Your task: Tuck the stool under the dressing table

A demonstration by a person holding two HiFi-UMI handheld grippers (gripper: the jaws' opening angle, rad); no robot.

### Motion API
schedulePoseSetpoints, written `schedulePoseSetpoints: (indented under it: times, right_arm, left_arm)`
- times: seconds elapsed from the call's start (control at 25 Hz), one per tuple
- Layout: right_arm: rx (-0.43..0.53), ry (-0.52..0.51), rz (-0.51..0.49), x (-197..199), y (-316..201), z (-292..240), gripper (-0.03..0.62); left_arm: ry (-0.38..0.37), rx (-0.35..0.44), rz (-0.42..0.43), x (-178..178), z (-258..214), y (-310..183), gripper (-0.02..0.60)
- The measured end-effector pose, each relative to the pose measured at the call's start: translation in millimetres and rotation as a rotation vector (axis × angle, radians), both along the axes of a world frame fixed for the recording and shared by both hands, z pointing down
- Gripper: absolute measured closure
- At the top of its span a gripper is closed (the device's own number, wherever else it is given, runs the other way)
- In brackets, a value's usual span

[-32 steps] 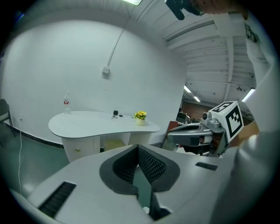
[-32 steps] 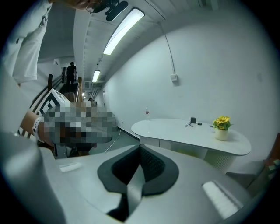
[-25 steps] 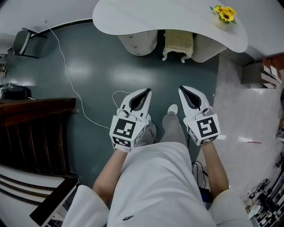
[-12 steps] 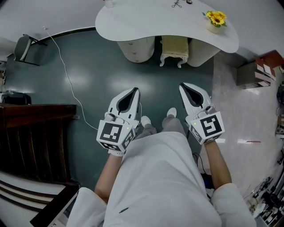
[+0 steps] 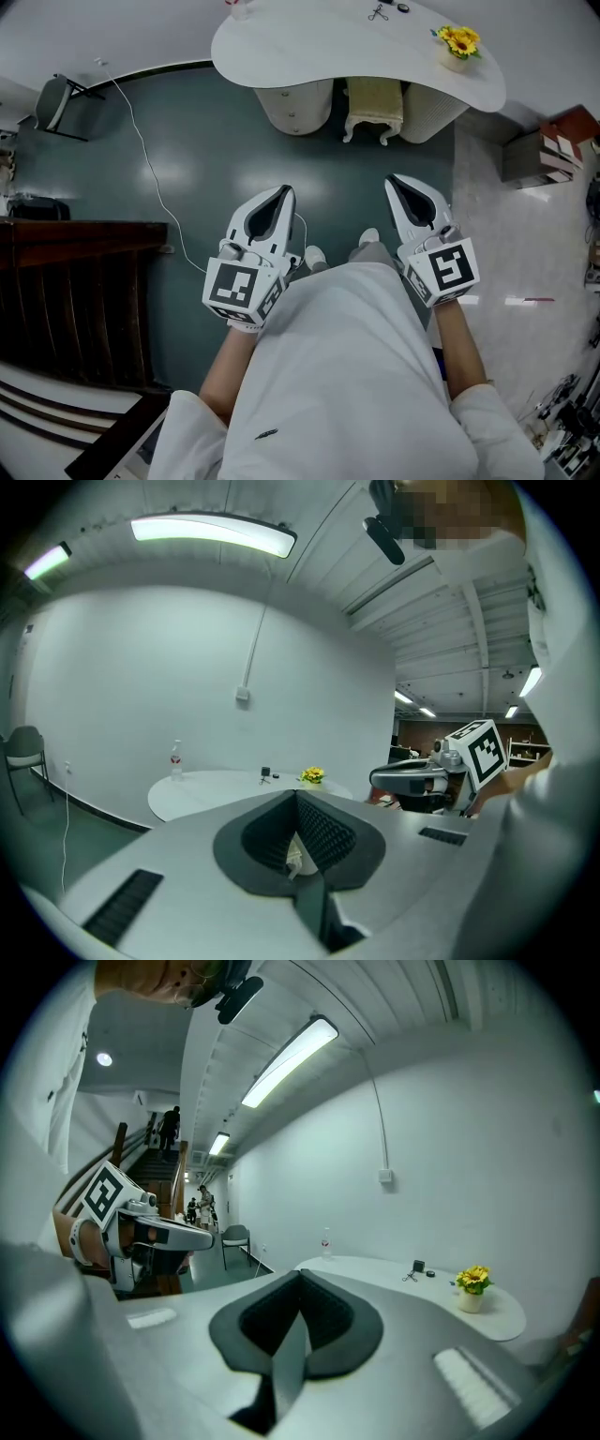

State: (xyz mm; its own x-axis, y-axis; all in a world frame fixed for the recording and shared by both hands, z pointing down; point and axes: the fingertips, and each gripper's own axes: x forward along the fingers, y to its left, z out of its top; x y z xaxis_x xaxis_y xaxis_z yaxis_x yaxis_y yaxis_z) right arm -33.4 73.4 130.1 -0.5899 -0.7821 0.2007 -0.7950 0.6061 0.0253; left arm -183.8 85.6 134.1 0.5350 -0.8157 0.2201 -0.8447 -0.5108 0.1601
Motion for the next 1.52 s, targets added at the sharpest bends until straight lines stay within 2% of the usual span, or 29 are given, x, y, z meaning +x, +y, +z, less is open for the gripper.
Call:
schedulePoseSetpoints:
  times: [0.36, 0.72, 1.52]
  right_arm:
    - [0.024, -0.013, 0.032, -12, 7, -11, 0.583]
    - [0.028, -0.01, 0.018, -29, 12, -9, 0.583]
    - [0.031, -0.005, 0.031, -25, 31, -6, 0.583]
  left_arm:
    - [0.105, -0.004, -0.087, -18, -3, 5, 0.572]
    - [0.084, 0.012, -0.077, -23, -7, 16, 0.572]
    - [0.078, 0.023, -0.061, -17, -8, 33, 0.572]
